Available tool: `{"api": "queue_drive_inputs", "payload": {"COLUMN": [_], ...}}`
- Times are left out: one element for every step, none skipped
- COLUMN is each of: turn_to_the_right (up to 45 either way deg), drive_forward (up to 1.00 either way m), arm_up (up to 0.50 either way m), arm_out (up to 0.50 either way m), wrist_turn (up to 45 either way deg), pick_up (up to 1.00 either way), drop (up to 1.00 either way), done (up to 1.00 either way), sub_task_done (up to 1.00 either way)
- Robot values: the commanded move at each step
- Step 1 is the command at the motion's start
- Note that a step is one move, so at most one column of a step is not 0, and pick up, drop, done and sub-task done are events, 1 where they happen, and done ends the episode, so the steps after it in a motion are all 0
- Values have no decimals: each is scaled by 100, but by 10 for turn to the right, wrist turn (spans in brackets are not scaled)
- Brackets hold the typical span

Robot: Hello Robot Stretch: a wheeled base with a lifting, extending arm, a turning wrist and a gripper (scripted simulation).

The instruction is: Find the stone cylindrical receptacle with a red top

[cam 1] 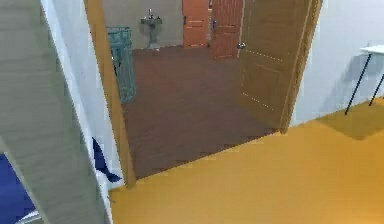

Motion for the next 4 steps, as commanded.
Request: {"api": "queue_drive_inputs", "payload": {"turn_to_the_right": [0,0,0,-450], "drive_forward": [100,100,80,0], "arm_up": [0,0,0,0], "arm_out": [0,0,0,0], "wrist_turn": [0,0,0,0], "pick_up": [0,0,0,0], "drop": [0,0,0,0], "done": [0,0,0,0], "sub_task_done": [0,0,0,0]}}
